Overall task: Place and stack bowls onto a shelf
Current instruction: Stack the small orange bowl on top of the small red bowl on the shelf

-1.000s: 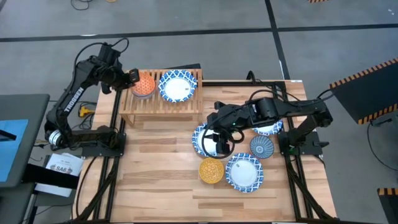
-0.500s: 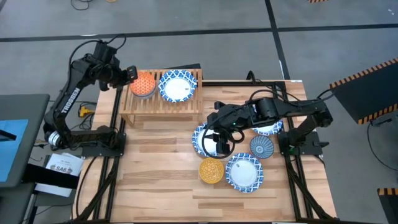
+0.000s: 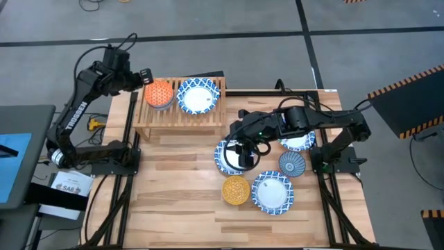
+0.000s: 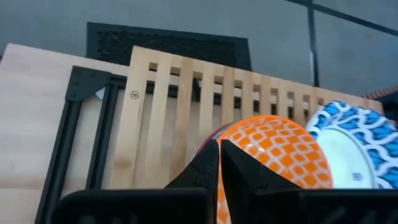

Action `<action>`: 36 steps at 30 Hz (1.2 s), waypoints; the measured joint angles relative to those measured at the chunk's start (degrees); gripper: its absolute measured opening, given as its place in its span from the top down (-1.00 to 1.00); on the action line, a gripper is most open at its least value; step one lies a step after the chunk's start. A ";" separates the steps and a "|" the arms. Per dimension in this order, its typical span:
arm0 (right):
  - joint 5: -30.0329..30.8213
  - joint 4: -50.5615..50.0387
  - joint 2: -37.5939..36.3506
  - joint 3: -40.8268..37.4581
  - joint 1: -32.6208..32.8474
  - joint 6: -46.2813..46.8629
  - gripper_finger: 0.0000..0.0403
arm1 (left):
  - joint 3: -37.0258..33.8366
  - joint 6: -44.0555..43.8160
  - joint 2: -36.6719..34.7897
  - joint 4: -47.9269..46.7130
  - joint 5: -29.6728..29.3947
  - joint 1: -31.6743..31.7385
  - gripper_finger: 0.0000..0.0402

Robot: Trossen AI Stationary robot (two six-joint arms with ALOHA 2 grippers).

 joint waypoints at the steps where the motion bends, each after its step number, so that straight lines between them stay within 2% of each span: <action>1: 0.00 0.32 0.00 0.00 -0.15 0.00 0.11 | -0.67 -0.26 0.01 0.45 -1.19 -0.88 1.00; 6: -0.02 0.72 0.00 0.00 -0.53 0.01 0.11 | -5.26 -2.26 0.03 8.43 -3.10 -5.91 1.00; 9: -0.02 0.69 0.00 0.00 -0.68 0.02 0.11 | -7.50 -4.06 0.24 14.21 -7.25 -9.18 1.00; 12: -0.02 0.66 0.00 0.00 -0.67 0.06 0.11 | -9.11 -4.69 1.05 15.43 -11.99 -11.29 1.00; 21: -0.02 0.64 0.00 0.00 -0.65 0.17 0.11 | -11.65 -4.02 1.12 19.84 -19.06 -14.66 1.00; 26: -0.02 0.65 -0.02 0.00 -0.65 0.15 0.11 | -11.65 -2.23 1.12 22.96 -21.00 -16.22 1.00; 36: -0.02 0.65 -0.02 0.00 -0.65 1.00 0.11 | -11.65 -2.10 3.89 22.45 -22.37 -15.97 1.00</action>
